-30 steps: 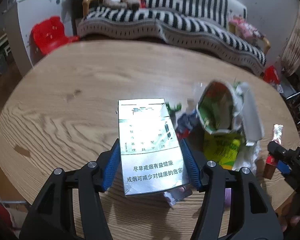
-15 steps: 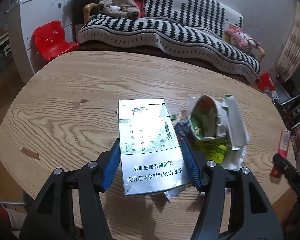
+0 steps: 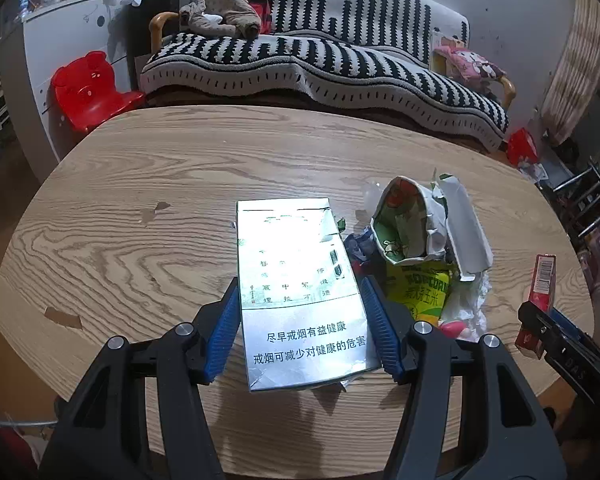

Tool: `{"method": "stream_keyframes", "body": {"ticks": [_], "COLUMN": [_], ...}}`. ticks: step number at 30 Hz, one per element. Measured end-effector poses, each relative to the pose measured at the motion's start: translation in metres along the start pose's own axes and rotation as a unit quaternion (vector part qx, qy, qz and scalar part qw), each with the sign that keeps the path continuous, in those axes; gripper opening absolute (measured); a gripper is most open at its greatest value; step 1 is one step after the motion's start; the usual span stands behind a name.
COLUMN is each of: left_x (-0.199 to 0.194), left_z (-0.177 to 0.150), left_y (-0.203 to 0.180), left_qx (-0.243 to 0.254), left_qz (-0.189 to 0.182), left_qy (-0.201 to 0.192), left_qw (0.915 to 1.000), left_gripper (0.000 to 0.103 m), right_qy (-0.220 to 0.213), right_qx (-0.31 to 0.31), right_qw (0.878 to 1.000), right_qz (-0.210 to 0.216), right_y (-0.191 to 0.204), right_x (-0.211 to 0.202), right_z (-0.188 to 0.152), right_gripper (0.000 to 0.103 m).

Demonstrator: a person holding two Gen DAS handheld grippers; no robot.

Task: Collect trash
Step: 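Grasp the white-green cigarette pack with the left tool while the right tool grasps the red cigarette box, then carry both packs over the black bin and open both tools to drop them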

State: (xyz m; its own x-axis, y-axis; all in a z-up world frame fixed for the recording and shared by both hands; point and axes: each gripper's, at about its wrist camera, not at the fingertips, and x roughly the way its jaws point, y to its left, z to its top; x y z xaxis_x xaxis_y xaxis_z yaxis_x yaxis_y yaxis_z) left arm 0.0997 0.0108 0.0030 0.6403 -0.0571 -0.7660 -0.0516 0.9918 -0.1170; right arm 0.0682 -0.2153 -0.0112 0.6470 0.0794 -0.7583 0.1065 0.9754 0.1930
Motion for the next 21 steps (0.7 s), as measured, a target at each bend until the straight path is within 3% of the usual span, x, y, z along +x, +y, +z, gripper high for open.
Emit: {"method": "stream_keyframes", "body": {"ticks": [5, 10, 15, 21], "left_x": [-0.002, -0.009, -0.02, -0.039], "left_z": [0.001, -0.007, -0.028, -0.068], "left_y": [-0.011, -0.044, -0.103, -0.193], "left_qx": [0.018, 0.049, 0.107, 0.186], "left_qz": [0.011, -0.004, -0.047, -0.126], "left_qy": [-0.014, -0.028, -0.035, -0.027], "left_qw": [0.9997, 0.9984, 0.9925, 0.974], "left_gripper": [0.058, 0.058, 0.058, 0.058], "right_qy": [-0.011, -0.028, -0.047, -0.076], "right_qx": [0.006, 0.034, 0.079, 0.162], "right_qw": [1.0, 0.999, 0.994, 0.979], "right_qz": [-0.003, -0.024, -0.062, -0.099], "right_y": [-0.013, -0.062, -0.134, -0.226], "right_x": [-0.015, -0.045, -0.086, -0.138], "right_z": [0.001, -0.002, -0.017, -0.05], "right_gripper": [0.065, 0.065, 0.065, 0.065]}}
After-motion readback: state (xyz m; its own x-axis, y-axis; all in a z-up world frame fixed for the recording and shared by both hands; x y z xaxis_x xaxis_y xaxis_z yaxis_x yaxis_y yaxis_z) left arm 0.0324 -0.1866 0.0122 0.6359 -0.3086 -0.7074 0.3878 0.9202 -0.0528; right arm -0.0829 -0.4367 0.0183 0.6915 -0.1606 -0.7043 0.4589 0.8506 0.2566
